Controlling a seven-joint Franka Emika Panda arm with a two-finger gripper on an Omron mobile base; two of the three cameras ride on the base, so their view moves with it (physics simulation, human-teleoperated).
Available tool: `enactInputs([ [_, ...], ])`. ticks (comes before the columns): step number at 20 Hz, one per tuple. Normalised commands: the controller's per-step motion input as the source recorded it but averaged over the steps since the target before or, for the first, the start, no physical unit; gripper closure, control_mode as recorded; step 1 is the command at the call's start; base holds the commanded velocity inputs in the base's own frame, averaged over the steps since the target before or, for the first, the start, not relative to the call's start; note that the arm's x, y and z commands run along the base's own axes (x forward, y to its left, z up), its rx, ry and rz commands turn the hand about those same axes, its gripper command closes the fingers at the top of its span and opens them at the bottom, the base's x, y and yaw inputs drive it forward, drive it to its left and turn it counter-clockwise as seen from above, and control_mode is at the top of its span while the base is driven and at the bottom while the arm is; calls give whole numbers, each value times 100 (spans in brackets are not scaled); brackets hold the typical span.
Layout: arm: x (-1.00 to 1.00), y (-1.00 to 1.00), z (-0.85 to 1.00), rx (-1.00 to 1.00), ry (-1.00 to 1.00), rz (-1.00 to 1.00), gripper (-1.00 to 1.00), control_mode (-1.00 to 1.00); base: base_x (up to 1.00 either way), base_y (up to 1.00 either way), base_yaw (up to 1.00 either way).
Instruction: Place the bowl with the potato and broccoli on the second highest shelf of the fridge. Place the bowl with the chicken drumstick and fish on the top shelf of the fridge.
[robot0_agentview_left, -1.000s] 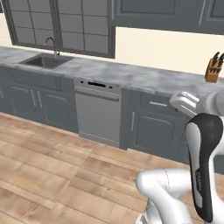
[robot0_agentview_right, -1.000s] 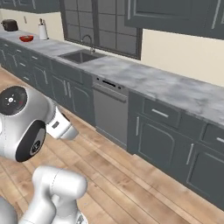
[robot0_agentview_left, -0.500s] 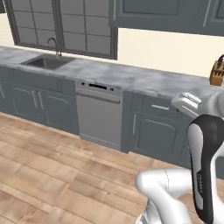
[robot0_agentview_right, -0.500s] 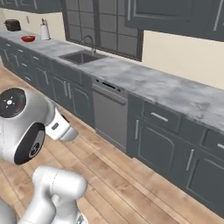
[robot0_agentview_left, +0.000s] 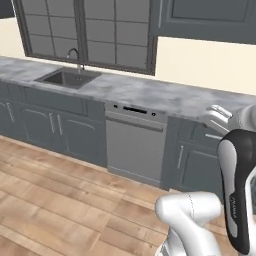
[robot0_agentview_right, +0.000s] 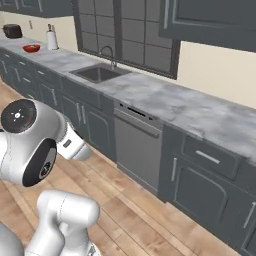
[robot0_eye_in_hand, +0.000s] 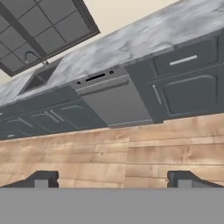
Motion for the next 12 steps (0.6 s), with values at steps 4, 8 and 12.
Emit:
enactInputs([
  [4,0,0,0,0,0,0,-100,100,100,100,0],
  [8,0,0,0,0,0,0,-100,100,100,100,0],
  [12,0,0,0,0,0,0,-100,100,100,100,0],
])
